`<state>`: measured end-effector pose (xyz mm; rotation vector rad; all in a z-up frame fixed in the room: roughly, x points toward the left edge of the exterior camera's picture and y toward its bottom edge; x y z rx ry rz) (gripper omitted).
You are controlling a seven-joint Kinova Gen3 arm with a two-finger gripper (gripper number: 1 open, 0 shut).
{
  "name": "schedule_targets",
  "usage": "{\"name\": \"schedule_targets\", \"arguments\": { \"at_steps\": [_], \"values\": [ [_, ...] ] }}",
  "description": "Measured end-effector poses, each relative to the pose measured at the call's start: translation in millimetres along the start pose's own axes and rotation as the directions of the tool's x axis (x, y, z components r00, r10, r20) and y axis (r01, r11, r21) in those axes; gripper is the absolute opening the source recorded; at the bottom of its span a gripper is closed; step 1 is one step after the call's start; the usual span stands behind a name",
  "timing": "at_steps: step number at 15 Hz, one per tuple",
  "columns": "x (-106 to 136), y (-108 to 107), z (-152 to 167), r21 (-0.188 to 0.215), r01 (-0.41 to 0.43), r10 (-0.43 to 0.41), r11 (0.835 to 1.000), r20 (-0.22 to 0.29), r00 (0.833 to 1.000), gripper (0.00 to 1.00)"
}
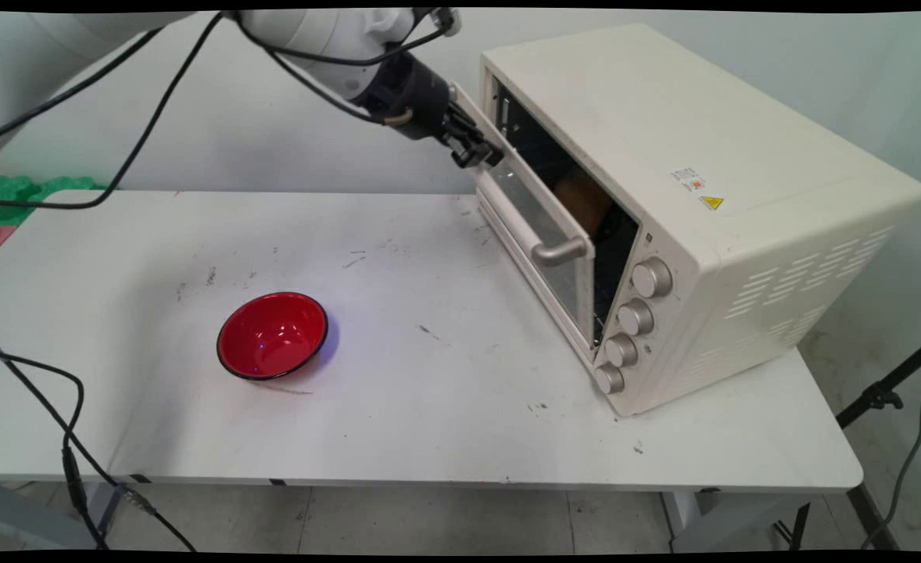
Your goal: Open the oven
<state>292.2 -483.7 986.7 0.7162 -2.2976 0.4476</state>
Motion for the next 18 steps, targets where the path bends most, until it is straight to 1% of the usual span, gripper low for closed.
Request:
{"name": "schedule_targets", "arguments": {
  "at_steps": [6,10,18],
  "values": [
    [-40.4,-2.8,-13.6,-0.003,-0.002,0.002,1.0,-0.013,1.0,0.0],
    [-69.2,-4.9,-22.1,-0.011,-0.002,0.001,1.0,-0.034,0.999,0.0],
    [-135.1,-9.5,-41.6,-0.025,0.029,-0.03,0.999,-0.057,0.998,0.0]
  ]
}}
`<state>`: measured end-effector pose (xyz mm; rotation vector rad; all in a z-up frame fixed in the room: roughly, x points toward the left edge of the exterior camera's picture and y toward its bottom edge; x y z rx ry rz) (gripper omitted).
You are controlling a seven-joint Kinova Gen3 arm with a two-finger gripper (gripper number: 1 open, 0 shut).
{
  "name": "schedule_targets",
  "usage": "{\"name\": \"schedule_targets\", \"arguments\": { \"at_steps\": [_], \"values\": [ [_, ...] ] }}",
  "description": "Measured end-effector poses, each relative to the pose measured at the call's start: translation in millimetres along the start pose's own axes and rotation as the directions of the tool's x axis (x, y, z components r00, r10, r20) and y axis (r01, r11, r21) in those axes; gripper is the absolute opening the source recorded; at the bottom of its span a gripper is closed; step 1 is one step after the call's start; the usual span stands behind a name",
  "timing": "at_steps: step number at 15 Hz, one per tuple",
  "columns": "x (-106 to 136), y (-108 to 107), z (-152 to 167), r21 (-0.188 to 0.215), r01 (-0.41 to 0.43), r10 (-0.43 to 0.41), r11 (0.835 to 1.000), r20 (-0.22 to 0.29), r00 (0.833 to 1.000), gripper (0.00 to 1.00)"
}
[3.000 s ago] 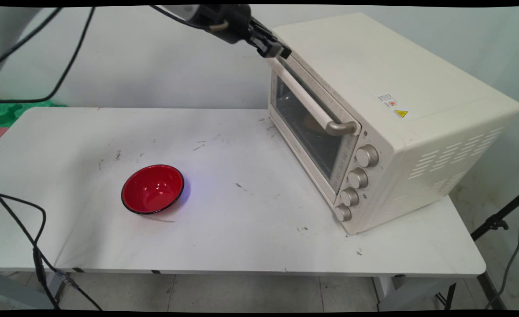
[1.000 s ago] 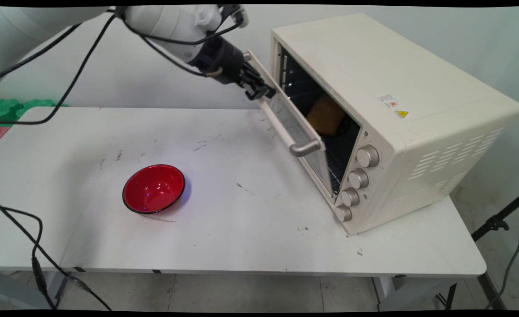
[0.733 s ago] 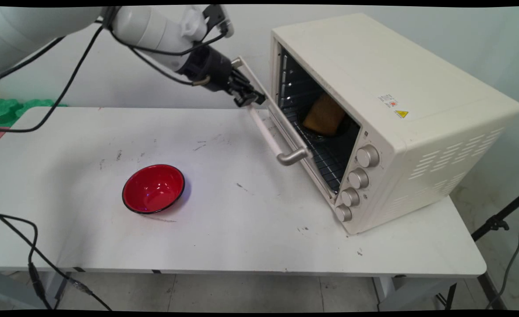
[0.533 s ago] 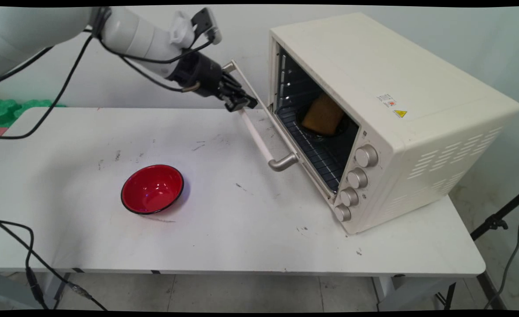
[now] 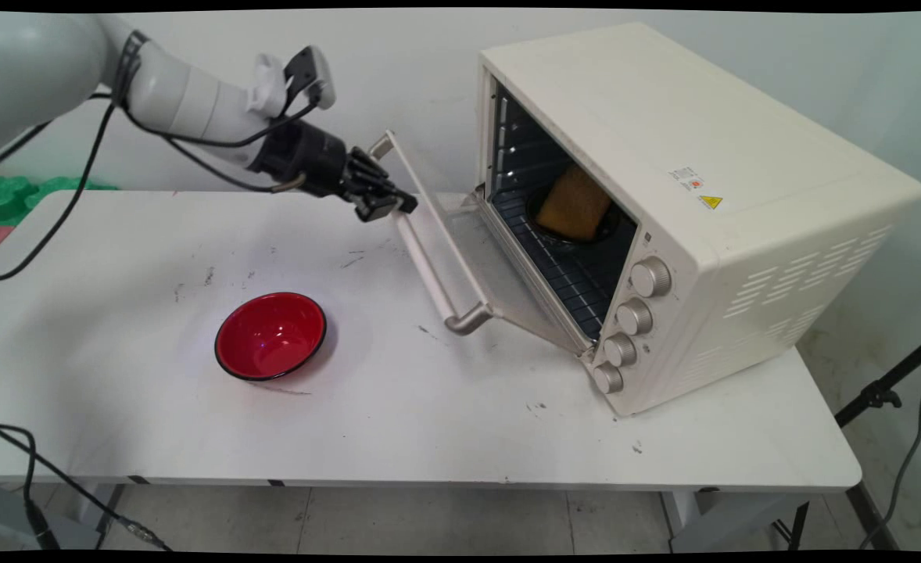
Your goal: Open the oven
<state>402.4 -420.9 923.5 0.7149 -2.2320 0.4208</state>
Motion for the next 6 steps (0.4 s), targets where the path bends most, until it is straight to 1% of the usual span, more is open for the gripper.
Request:
{"name": "schedule_targets", "arguments": {
  "at_steps": [3,6],
  "values": [
    [-23.1,-1.1,-6.8,-0.006,0.009,-0.009,1.0,-0.003,1.0,0.0],
    [-48.3,0.1,-12.6,-0.022,0.012,-0.012,1.0,-0.002,1.0,0.0]
  ]
}}
